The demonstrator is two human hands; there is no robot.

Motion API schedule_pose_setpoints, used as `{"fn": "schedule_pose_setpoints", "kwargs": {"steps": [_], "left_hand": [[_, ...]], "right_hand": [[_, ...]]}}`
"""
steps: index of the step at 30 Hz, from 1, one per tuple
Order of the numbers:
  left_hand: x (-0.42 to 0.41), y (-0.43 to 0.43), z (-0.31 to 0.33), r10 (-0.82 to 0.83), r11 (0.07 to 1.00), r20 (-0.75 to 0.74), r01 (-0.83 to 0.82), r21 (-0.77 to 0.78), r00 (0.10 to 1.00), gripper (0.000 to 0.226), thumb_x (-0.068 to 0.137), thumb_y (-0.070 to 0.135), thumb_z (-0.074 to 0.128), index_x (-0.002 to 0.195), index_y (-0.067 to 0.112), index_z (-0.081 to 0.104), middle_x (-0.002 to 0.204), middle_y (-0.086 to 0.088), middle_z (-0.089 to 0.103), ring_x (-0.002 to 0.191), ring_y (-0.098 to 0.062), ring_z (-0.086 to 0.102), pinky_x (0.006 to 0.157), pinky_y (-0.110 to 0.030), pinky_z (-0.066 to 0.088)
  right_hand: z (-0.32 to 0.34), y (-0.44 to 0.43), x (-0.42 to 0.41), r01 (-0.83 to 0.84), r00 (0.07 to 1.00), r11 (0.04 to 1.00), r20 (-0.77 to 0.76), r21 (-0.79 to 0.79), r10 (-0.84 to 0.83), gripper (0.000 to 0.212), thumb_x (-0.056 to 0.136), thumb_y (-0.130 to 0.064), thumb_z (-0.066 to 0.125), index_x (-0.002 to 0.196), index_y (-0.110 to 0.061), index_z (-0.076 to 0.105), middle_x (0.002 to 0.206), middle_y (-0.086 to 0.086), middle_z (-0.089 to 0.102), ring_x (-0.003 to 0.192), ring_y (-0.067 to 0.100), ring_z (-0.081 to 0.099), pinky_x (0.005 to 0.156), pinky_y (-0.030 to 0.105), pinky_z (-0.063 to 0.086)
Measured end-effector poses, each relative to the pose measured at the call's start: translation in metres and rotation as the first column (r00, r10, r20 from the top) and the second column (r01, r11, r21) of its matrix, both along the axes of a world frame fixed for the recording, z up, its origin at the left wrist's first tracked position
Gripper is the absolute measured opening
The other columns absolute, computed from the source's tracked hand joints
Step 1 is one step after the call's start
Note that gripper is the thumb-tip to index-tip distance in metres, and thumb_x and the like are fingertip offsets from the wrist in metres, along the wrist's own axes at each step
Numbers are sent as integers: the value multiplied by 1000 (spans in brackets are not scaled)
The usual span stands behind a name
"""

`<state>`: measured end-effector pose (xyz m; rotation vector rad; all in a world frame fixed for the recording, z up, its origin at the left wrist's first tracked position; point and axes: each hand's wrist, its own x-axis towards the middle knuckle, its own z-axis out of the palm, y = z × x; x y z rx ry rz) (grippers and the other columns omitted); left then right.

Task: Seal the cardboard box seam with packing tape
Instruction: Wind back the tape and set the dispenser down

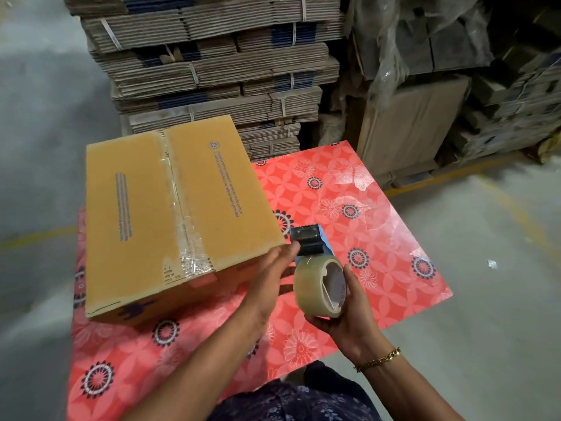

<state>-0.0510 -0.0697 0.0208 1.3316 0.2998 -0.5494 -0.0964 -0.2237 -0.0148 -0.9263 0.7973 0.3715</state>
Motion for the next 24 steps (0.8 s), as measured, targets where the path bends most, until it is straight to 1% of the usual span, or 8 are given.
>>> {"fn": "schedule_pose_setpoints", "kwargs": {"steps": [4,7,10,15,18,19,22,24], "left_hand": [[2,-39,-12,-46,999,2,46,-5,999,46,76,45,73,118,27,68,109,9,79,95,-7,73,77,-24,52],[19,-68,-26,-16,999,-18,17,35,1000,53,68,44,81,116,26,69,109,4,79,102,-16,74,82,-30,51],[36,-93,-38,37,998,-74,-33,62,997,51,64,42,83,108,20,71,101,2,80,97,-19,75,81,-30,52],[63,-128,-59,68,995,-235,-50,81,970,34,71,43,84,89,17,74,88,-6,77,77,-20,71,75,-31,51],[80,-143,-70,74,997,-354,-68,29,932,45,74,53,79,92,11,78,89,-13,77,76,-28,71,79,-36,53],[85,-148,-74,78,997,-385,-80,10,920,44,81,51,75,94,10,78,87,-13,77,74,-28,72,78,-36,54],[101,-162,-90,96,990,-432,-129,-49,897,34,96,44,61,98,12,73,74,-5,78,62,-19,73,63,-27,58],[111,-169,-98,103,989,-452,-137,-45,886,37,97,46,58,99,12,72,70,-2,77,56,-16,73,53,-23,56]], "right_hand": [[-4,-26,13,-3,1000,998,-8,-70,2,53,98,-62,43,119,-25,72,111,5,79,94,24,73,77,45,61],[-8,-52,22,-135,991,981,-31,-139,132,57,97,-67,39,122,-28,71,115,7,79,105,27,74,80,51,62],[-11,-83,33,-275,961,934,-66,-226,267,58,95,-73,36,125,-32,66,109,7,80,98,28,77,78,53,63],[-12,-126,55,-487,865,759,-113,-432,489,50,96,-73,31,117,-37,58,106,7,76,84,26,78,68,47,65],[-23,-150,66,-545,798,587,-155,-599,583,50,97,-70,32,119,-33,58,103,9,71,84,24,75,67,48,65],[-28,-158,71,-542,792,570,-149,-618,592,50,98,-67,34,116,-29,61,103,10,71,88,24,74,69,50,65],[-45,-180,86,-542,803,630,-121,-556,583,42,99,-59,47,106,-24,68,106,13,71,95,25,73,75,53,64],[-57,-193,98,-552,796,627,-122,-550,593,36,98,-52,55,101,-20,70,102,15,73,93,26,74,75,51,65]]}}
